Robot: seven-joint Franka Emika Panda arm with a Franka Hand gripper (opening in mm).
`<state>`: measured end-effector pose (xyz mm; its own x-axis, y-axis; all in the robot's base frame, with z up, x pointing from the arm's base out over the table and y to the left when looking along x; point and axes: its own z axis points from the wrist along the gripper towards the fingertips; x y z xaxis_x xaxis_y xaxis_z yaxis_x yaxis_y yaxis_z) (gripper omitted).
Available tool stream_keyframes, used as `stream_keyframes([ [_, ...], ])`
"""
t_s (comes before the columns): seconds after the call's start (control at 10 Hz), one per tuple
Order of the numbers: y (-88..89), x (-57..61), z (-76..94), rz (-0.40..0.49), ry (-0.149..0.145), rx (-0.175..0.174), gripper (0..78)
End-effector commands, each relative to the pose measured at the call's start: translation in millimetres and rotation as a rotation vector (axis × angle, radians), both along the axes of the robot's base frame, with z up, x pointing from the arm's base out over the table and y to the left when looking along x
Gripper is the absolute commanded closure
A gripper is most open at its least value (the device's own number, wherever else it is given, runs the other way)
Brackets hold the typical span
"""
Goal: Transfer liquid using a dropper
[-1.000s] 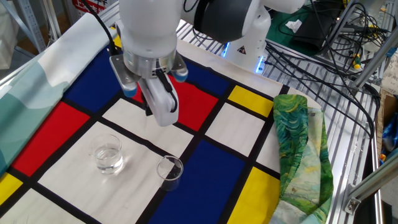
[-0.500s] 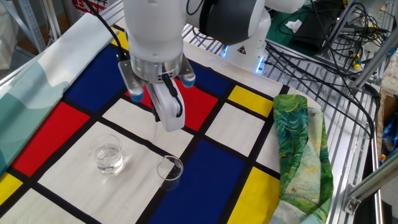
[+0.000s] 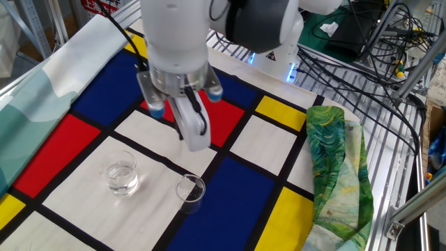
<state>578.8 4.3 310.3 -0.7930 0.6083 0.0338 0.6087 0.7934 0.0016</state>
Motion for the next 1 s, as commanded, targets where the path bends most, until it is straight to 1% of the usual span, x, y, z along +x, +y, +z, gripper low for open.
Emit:
stream_keyframes([
  [0.1,17.9,-2.6,-8.1,-0.046,-0.003,0.029,76.3],
  [0.3,27.7,-0.7,-21.1,-0.062,-0.017,0.020,76.3],
  [0.4,30.4,0.5,-25.1,-0.064,-0.019,0.014,76.3],
  [0.5,35.2,2.6,-32.8,-0.070,-0.024,0.011,76.3],
  [0.7,41.1,4.8,-44.0,-0.071,-0.034,0.004,76.3],
  [0.8,42.1,5.4,-46.5,-0.070,-0.036,0.001,76.3],
  [0.9,45.3,7.1,-55.0,-0.063,-0.039,-0.020,76.3],
  [1.0,46.8,7.9,-61.7,-0.057,-0.043,-0.030,76.3],
])
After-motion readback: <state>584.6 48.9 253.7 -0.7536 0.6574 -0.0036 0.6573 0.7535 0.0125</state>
